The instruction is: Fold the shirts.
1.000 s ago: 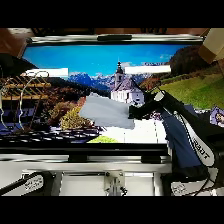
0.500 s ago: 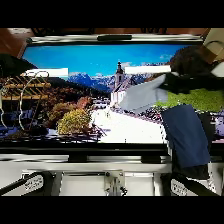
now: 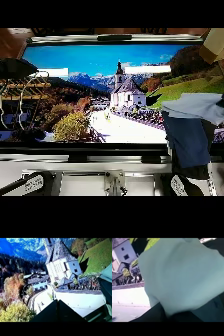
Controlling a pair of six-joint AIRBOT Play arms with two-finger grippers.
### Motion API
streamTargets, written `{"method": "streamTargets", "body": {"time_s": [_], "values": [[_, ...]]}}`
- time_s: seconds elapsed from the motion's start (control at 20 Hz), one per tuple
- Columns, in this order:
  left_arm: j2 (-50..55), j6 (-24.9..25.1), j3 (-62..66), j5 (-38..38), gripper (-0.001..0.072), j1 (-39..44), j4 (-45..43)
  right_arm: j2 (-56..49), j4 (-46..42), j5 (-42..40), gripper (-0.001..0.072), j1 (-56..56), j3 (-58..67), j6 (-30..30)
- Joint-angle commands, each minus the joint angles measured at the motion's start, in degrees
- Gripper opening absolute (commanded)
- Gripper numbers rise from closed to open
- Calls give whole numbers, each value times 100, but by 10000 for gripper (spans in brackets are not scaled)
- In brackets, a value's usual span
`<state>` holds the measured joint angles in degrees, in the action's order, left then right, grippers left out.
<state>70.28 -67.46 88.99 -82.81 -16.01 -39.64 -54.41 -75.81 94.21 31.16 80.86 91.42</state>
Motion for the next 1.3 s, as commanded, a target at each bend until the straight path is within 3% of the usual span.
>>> {"method": "streamTargets", "body": {"time_s": [0.0, 0.15, 0.35, 0.45, 0.6, 0.75, 0.8, 0.85, 0.9, 1.0, 1.15, 1.25], "values": [[-7, 103, -2, -44, 29, 214, 2, 114, -439, 887, 74, 415, 9, 74], [-7, 197, -2, -44, 30, 341, 2, 282, -1449, 1235, 74, 413, -111, 116], [-7, 234, -2, -61, 29, 426, 0, 935, -2636, 1237, 74, 415, -1335, 374], [-7, 234, -2, -87, 30, 424, 0, 1311, -2337, 1239, 74, 413, -2186, 774], [-7, 234, -2, -85, 29, 426, 0, 1676, -1193, 1259, 75, 413, -3064, 1261], [-7, 234, -2, -85, 30, 426, 2, 1707, -966, 1259, 78, 413, -3318, 1694], [-7, 232, -2, -81, 30, 426, 2, 1707, -1029, 1202, 138, 413, -3351, 1779], [-7, 232, -2, -81, 30, 426, 2, 1707, -1067, 1154, 384, 413, -3355, 1786], [-4, 232, -2, -79, 29, 426, 2, 1707, -1078, 1152, 502, 413, -3353, 1602], [-2, 232, -2, -79, 30, 426, 2, 1707, -1593, 1261, 502, 413, -3220, 1405], [2, 229, 0, -50, 29, 426, -4, 1631, -3115, 1115, 502, 413, -2271, 1121], [9, 195, 0, 98, 28, 435, -70, 1305, -3617, 654, 502, 411, -1250, 481]]}}
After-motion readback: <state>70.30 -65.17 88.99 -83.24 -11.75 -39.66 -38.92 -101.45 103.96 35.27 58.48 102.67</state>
